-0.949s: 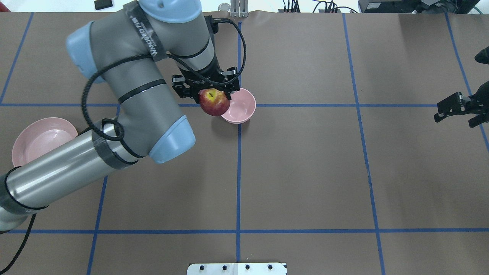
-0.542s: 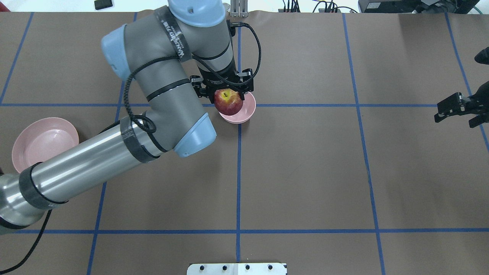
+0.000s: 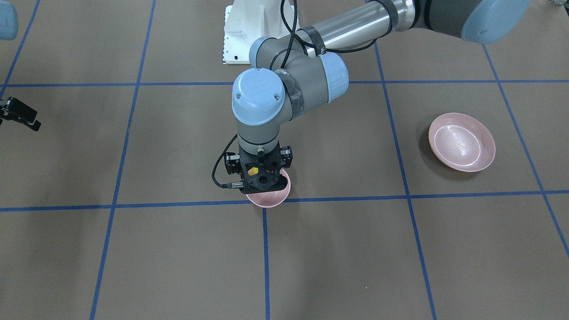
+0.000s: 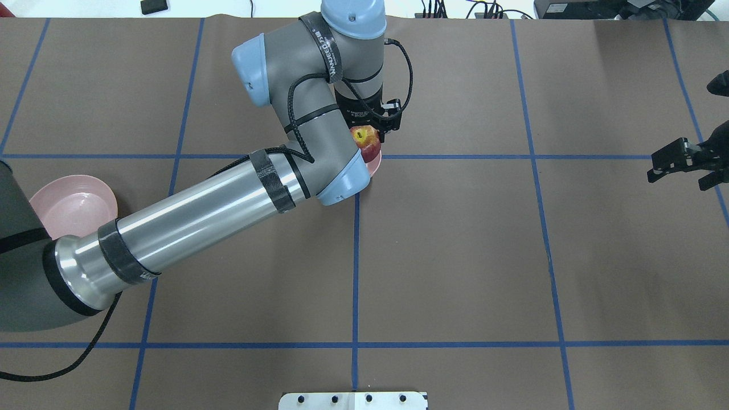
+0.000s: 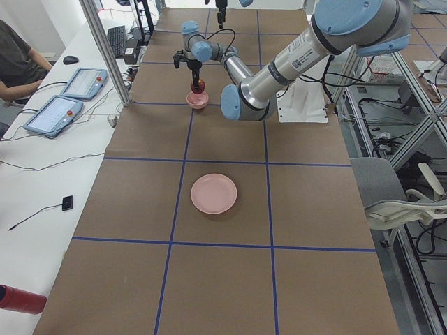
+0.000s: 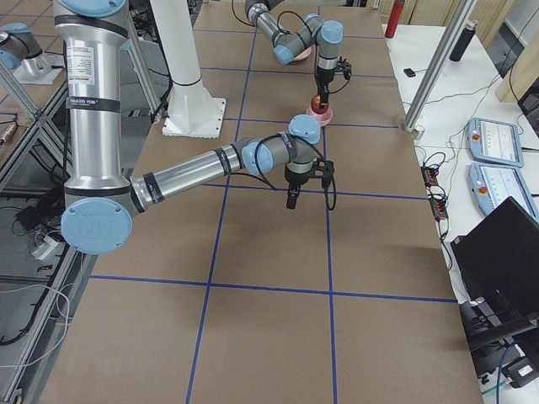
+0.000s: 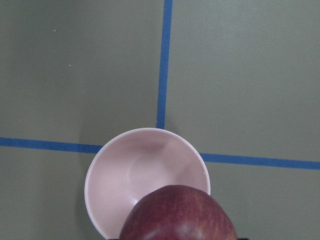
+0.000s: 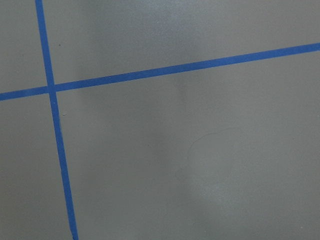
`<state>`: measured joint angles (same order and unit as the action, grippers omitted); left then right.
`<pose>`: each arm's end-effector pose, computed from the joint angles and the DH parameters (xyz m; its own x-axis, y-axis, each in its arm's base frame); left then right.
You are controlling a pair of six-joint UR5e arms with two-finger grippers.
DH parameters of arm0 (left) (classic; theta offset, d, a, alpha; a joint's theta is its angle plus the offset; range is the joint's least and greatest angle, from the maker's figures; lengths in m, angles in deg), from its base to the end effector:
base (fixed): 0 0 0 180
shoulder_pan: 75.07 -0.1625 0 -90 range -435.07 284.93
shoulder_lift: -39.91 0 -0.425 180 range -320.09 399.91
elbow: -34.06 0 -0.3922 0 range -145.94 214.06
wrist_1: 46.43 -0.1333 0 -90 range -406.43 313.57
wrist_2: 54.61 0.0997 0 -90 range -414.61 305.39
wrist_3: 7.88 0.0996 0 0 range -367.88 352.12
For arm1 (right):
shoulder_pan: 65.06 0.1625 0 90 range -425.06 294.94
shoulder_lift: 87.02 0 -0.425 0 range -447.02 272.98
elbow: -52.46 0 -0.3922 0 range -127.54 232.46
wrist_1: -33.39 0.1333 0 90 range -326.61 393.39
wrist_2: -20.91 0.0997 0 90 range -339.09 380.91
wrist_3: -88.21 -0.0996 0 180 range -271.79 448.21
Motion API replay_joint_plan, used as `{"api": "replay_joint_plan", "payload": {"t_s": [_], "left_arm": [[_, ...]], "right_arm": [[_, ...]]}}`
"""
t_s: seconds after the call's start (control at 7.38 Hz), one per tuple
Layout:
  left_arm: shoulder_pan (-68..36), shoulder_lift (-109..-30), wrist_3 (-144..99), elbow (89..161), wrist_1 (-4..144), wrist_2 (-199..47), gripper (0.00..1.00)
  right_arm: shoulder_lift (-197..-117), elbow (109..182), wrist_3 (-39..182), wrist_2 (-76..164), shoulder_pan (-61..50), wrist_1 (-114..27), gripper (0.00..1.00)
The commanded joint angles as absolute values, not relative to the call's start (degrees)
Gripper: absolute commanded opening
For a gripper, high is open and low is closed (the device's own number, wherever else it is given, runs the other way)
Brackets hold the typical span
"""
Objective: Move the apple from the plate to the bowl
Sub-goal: 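Lower the apple into the pink bowl and open the left gripper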
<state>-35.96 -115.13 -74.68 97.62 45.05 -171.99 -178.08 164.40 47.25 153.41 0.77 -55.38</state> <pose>0.5850 -0.5883 0.1006 0.6758 -0.0986 -0.7304 0.0698 0.9951 -0.0698 -0.1357 -0.4637 0.4781 0.6780 0.1509 0.7194 -0.0862 0.9883 -0.1261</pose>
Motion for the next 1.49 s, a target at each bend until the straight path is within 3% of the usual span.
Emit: {"api": "replay_joint_plan", "payload": {"t_s": [0.0,0.68,0.95,1.08,1.22,1.36], "left_arm": [[-35.96,-115.30,-74.76,94.98,45.94,-172.03,0.00],[-35.96,-115.39,-74.85,93.03,48.23,-172.12,0.03],[-35.96,-115.22,-74.85,92.68,48.23,-172.29,0.18],[-36.05,-115.22,-74.85,92.24,48.23,-172.38,0.36],[-36.05,-115.13,-74.85,92.33,48.32,-172.38,0.73],[-35.96,-115.13,-74.76,92.41,48.32,-172.38,0.98]], "right_arm": [[-178.08,164.43,47.25,153.45,0.77,-55.38,1.00],[-178.08,164.43,47.25,153.45,0.77,-55.38,1.00],[-178.08,164.70,47.16,153.45,0.77,-55.38,1.00],[-178.08,164.70,47.16,153.45,0.77,-55.38,1.00],[-178.08,164.52,47.16,153.45,0.77,-55.38,1.00],[-178.08,164.35,47.16,153.45,0.77,-55.38,1.00]]}}
